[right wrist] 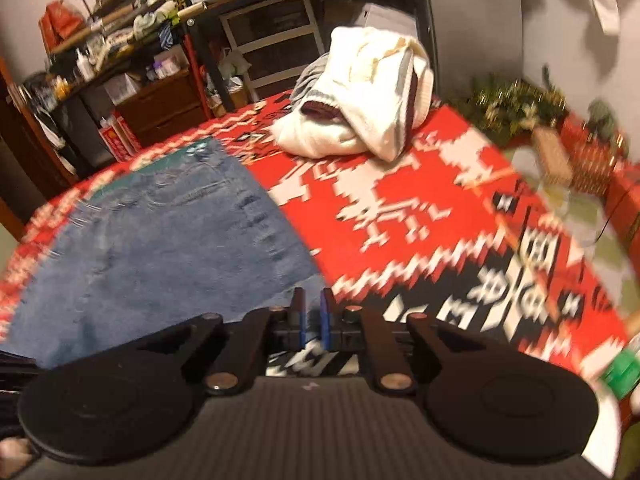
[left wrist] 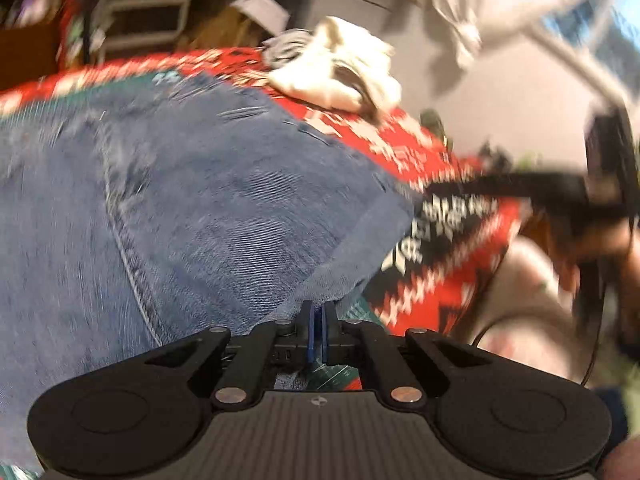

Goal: Fold clothes

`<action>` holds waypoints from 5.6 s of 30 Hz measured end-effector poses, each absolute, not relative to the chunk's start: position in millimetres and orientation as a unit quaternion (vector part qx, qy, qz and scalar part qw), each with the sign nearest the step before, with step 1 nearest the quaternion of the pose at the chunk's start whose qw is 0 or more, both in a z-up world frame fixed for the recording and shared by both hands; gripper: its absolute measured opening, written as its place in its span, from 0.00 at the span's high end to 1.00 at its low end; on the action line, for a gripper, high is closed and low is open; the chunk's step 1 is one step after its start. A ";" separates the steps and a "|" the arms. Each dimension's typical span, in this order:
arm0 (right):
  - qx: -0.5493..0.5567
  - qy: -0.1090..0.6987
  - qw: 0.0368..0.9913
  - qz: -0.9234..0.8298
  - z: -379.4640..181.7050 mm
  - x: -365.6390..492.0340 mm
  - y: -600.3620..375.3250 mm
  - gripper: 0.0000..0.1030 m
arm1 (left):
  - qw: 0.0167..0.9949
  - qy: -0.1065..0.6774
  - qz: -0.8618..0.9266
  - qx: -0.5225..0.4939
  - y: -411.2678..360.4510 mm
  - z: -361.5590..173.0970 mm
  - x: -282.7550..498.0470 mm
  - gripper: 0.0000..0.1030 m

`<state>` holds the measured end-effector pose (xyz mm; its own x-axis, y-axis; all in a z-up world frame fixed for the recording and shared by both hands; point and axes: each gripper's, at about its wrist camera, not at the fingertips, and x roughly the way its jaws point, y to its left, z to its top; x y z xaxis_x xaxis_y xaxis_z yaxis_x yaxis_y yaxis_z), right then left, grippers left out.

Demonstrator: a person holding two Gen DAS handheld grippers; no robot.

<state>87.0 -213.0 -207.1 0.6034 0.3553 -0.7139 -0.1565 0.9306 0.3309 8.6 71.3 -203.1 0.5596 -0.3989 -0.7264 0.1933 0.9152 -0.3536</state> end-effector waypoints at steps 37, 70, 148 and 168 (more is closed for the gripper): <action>0.358 0.509 0.768 0.150 -267.3 65.7 -164.4 0.96 | 0.873 0.435 -0.187 -0.117 69.7 -201.1 6.6 1.00; 0.084 0.420 0.900 0.082 -224.3 108.8 -215.7 0.96 | 0.870 0.448 -0.199 -0.060 55.5 -209.0 -2.2 0.98; 0.493 0.480 0.711 0.146 -282.9 85.1 -193.6 0.92 | 0.901 0.324 -0.166 0.235 -25.6 -213.7 -19.3 0.97; 0.434 0.441 0.779 0.101 -282.0 93.8 -217.0 0.98 | 0.893 0.363 -0.186 0.189 -17.2 -216.0 -11.3 0.97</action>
